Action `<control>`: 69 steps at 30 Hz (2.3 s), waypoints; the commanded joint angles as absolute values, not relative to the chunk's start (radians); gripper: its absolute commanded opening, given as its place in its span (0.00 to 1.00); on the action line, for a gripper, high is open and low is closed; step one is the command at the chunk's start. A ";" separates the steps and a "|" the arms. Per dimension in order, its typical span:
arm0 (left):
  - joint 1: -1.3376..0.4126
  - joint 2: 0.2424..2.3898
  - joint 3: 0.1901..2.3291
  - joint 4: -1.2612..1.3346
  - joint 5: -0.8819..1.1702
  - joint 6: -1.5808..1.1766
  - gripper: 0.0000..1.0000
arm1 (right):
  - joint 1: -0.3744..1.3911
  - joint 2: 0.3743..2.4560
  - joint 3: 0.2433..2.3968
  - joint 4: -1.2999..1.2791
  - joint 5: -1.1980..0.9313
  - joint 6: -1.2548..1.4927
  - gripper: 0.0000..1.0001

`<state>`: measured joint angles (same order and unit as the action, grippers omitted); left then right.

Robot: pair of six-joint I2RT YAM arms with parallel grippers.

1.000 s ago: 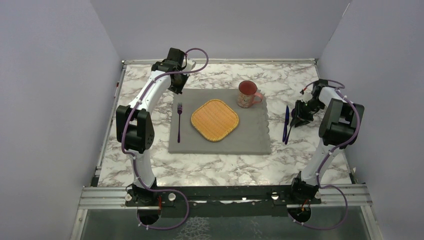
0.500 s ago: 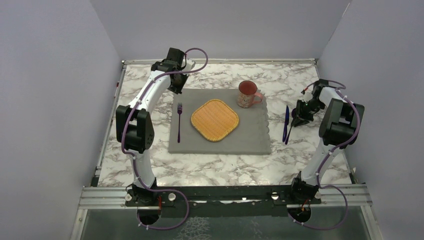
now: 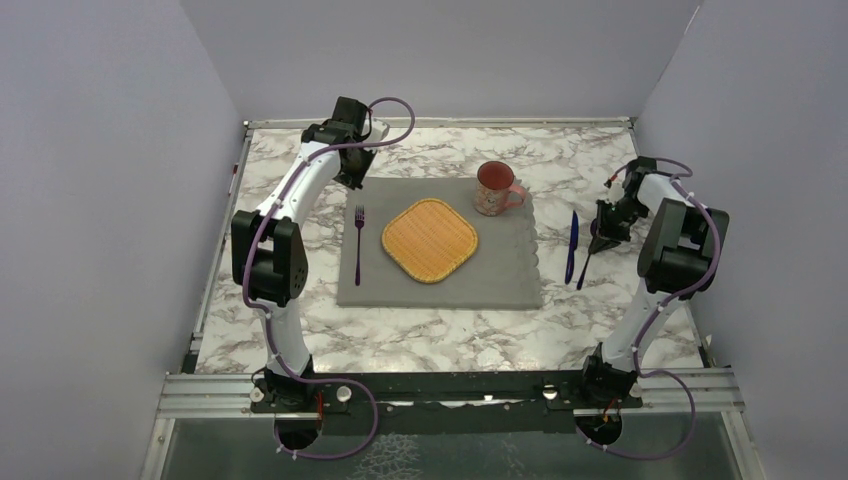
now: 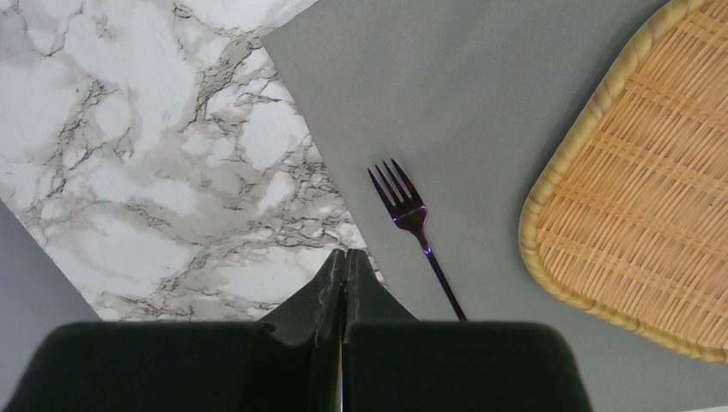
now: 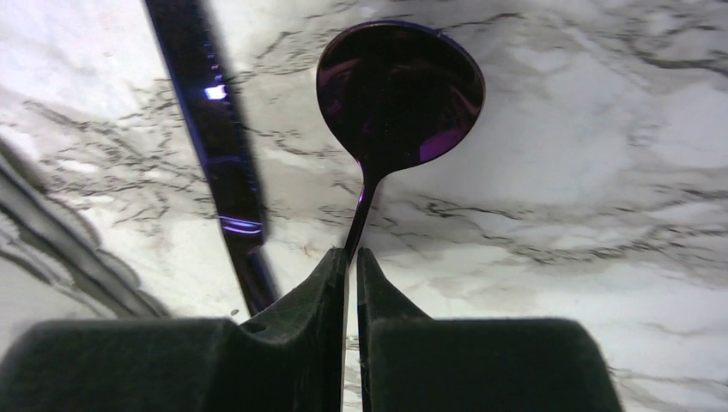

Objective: Set the dinner table for one person

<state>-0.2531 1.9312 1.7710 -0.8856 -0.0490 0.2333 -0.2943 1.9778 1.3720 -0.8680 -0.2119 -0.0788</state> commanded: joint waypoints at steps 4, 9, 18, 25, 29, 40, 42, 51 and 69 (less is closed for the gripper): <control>-0.244 1.889 1.764 -0.882 -0.031 0.230 0.01 | -0.298 1.944 1.342 -0.818 -0.016 -0.120 0.11; -0.244 1.894 1.769 -0.882 -0.028 0.229 0.01 | -0.298 1.942 1.351 -0.863 -0.074 -0.136 0.18; -0.244 1.902 1.776 -0.882 -0.019 0.224 0.01 | -0.298 1.923 1.317 -0.888 -0.203 -0.168 0.28; -0.244 1.898 1.771 -0.881 -0.014 0.224 0.01 | -0.299 1.908 1.318 -0.899 -0.239 -0.163 0.28; -0.244 1.892 1.759 -0.881 -0.009 0.222 0.01 | -0.298 1.889 1.321 -0.913 -0.267 -0.166 0.28; -0.244 1.904 1.768 -0.879 -0.001 0.218 0.01 | -0.296 1.868 1.302 -0.910 -0.294 -0.152 0.29; -0.244 1.908 1.775 -0.880 -0.001 0.216 0.01 | -0.297 1.880 1.292 -0.904 -0.289 -0.152 0.29; -0.243 1.911 1.778 -0.880 -0.001 0.216 0.01 | -0.292 1.924 1.298 -0.875 -0.296 -0.131 0.29; -0.243 1.908 1.788 -0.882 -0.017 0.223 0.01 | -0.268 1.983 1.274 -0.828 -0.114 -0.090 0.20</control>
<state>-0.2497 1.9312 1.7687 -0.8845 -0.0257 0.2253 -0.2794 1.9392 1.3010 -0.8806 -0.2359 -0.1070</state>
